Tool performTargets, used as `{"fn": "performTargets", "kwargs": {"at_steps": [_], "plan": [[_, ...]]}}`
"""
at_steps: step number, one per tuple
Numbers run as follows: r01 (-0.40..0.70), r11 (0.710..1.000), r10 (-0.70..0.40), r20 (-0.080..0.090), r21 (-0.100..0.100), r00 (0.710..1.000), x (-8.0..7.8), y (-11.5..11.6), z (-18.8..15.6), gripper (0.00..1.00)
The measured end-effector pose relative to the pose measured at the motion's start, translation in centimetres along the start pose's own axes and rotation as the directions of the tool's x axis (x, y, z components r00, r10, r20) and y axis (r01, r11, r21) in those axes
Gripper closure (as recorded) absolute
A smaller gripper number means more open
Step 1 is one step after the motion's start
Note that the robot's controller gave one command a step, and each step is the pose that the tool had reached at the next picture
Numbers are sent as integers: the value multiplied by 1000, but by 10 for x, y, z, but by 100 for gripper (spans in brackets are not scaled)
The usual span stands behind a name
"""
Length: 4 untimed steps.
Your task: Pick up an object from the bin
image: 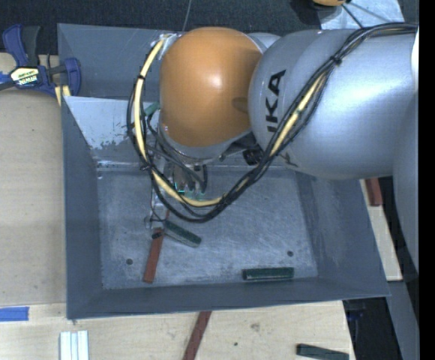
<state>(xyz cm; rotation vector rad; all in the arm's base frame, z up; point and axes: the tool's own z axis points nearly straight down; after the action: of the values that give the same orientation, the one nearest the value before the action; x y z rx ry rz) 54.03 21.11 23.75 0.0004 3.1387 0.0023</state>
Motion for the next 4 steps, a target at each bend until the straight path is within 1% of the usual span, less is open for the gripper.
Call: {"fn": "performTargets", "kwargs": {"at_steps": [1,2,3,4], "plan": [[87,996,-87,4,-1,996,14,-14,34,0],[335,942,-335,3,0,942,35,-18,98,0],[417,909,-417,2,-1,909,25,-56,166,100],[417,909,-417,2,-1,909,25,-56,166,100]]}}
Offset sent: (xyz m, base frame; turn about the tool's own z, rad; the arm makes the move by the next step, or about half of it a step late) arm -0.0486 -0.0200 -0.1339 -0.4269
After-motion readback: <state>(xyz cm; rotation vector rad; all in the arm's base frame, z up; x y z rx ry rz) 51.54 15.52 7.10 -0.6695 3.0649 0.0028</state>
